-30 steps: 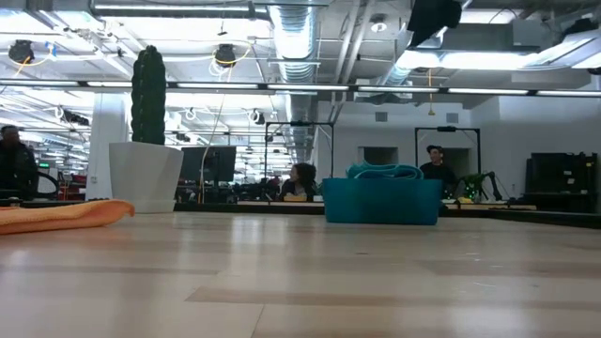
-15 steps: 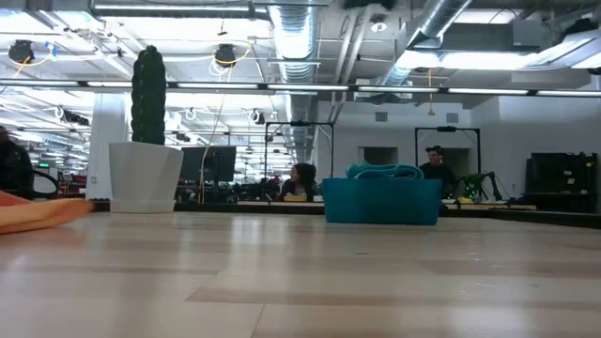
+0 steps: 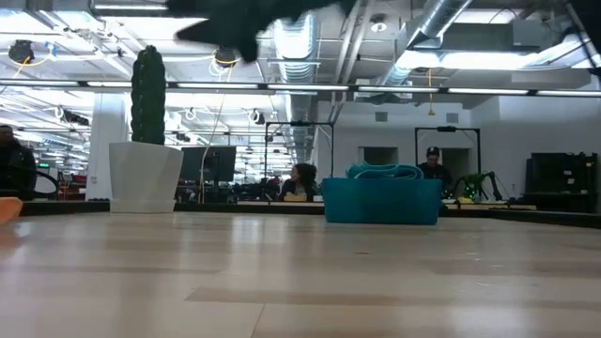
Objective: Fold microfiber towels
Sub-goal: Fold the orange towel
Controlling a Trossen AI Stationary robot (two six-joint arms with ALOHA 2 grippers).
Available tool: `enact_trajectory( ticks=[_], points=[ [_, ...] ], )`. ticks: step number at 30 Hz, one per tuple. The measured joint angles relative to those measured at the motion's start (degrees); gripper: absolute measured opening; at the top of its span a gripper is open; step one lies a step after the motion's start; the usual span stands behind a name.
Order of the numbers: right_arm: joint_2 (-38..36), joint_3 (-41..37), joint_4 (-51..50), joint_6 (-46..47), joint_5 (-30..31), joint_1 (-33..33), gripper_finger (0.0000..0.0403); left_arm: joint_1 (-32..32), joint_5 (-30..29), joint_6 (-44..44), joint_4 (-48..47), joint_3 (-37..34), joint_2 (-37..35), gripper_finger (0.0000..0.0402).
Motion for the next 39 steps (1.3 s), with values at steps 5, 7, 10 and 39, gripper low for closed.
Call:
enact_trajectory(
  ticks=[5,7,10,39],
  points=[
    [10.7,8.2,-0.1,6.3,0.0,0.1,0.0258,0.4,2.1,2.5,0.8,0.0,0.0,0.0000],
    [14.2,11.5,0.0,8.0,0.0,0.1,0.0258,0.8,2.5,5.4,0.9,0.0,0.0,0.0000],
    [18.7,15.7,0.0,9.0,0.0,0.0,0.0258,1.5,2.5,10.6,0.8,0.0,0.0,0.0000],
    [6.7,23.8,-29.2,0.2,-11.0,-4.8,0.0258,28.7,6.7,73.3,-18.7,29.6,-0.9,0.0000]
  ],
)
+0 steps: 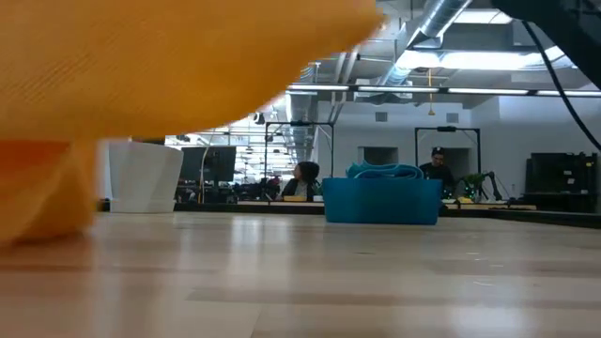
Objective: Fold microfiber towels
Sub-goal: Fold the orange towel
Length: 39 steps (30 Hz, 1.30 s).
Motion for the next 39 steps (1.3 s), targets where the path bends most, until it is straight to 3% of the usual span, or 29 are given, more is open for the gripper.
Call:
enact_trajectory(
  ticks=[4,10,16,18,20,22,29,39],
  points=[
    [-3.9,0.4,-4.4,-5.8,-1.2,0.9,0.0258,1.4,7.0,1.6,0.6,0.3,0.1,0.0000],
    [-2.9,-0.1,-5.4,-10.1,-1.1,3.4,0.0258,-3.4,12.4,-1.4,0.5,0.3,0.7,0.0000],
    [2.2,-0.7,-0.5,-11.8,-1.2,6.1,0.0258,-7.7,11.6,-11.2,0.7,-0.1,0.8,0.0000],
    [2.8,-1.1,-2.5,-14.5,-1.0,6.8,0.0258,-8.9,11.9,-14.7,0.6,-0.1,0.8,0.0000],
    [5.2,-0.4,3.1,-17.4,-1.0,7.6,0.0258,-10.1,11.7,-17.3,0.7,-0.1,0.8,0.0000],
    [6.3,-0.9,2.7,-19.5,-1.0,8.1,0.0258,-10.7,11.5,-19.1,0.9,-0.1,0.8,0.0000],
    [13.9,-0.4,14.2,-24.4,-1.0,8.8,0.0258,-11.5,10.8,-23.0,1.4,-0.1,0.8,0.0000],
    [20.1,-0.7,19.0,-26.7,-1.1,7.1,0.0257,-11.5,10.8,-26.1,3.0,-0.1,0.8,0.0000]
  ],
)
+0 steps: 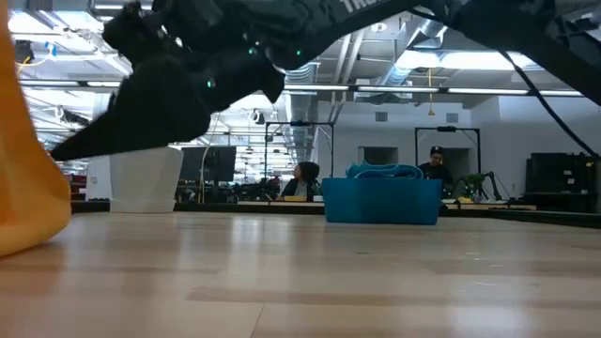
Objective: Fold microfiber towels
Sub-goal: Fold the orange towel
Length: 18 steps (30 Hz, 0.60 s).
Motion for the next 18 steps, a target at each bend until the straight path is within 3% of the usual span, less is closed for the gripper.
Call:
enact_trajectory(
  ticks=[11,18],
  points=[
    [1.3,0.1,3.6,-5.6,0.1,0.0,0.0219,0.0,0.0,-1.5,0.0,0.0,0.0,0.0000],
    [1.4,0.0,2.7,-7.4,0.0,0.4,0.0156,0.0,0.0,-1.9,0.0,0.0,0.0,0.0000]
  ],
)
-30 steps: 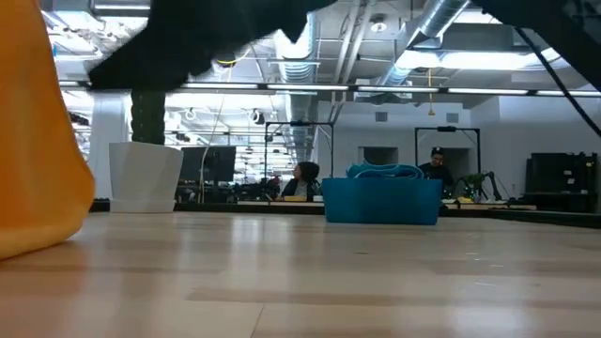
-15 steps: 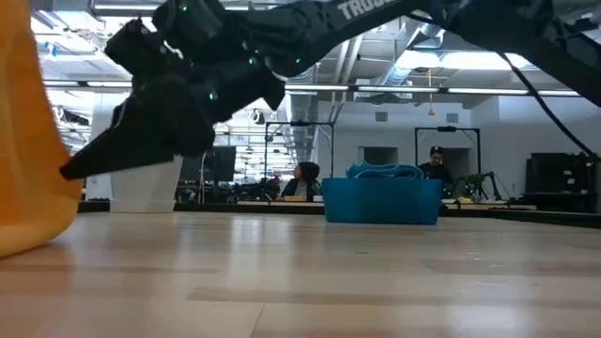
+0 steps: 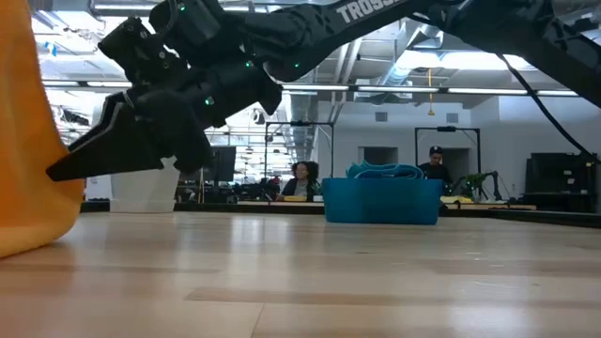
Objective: Fold microfiber towels
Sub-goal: Fold the orange towel
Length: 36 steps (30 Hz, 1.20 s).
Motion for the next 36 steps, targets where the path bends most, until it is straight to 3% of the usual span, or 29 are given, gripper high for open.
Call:
enact_trajectory(
  ticks=[8,14,18,25,33,36],
  points=[
    [-0.2,0.0,-7.8,1.2,1.0,0.1,0.0017,0.0,0.6,-1.5,-0.2,0.0,0.0,0.0000],
    [-7.8,-0.1,-22.4,6.6,5.1,-0.8,0.0013,0.0,-6.0,-3.2,-0.4,0.6,-0.5,0.0000],
    [-16.1,0.0,-33.1,9.6,8.7,-2.0,0.0010,0.0,-15.4,-2.6,-3.2,3.9,-0.6,0.0000],
    [-32.0,0.0,-51.5,20.7,14.9,-4.1,0.0009,0.1,-29.9,1.4,-4.0,2.7,-3.8,0.0000],
    [-48.5,0.0,-71.7,43.6,28.5,-1.4,0.0011,0.3,-48.8,12.8,-4.0,2.7,-6.9,0.0000],
    [-52.3,0.0,-76.6,54.2,31.2,1.2,0.0011,1.0,-52.1,16.5,-4.0,2.7,-8.7,0.0000]
  ],
)
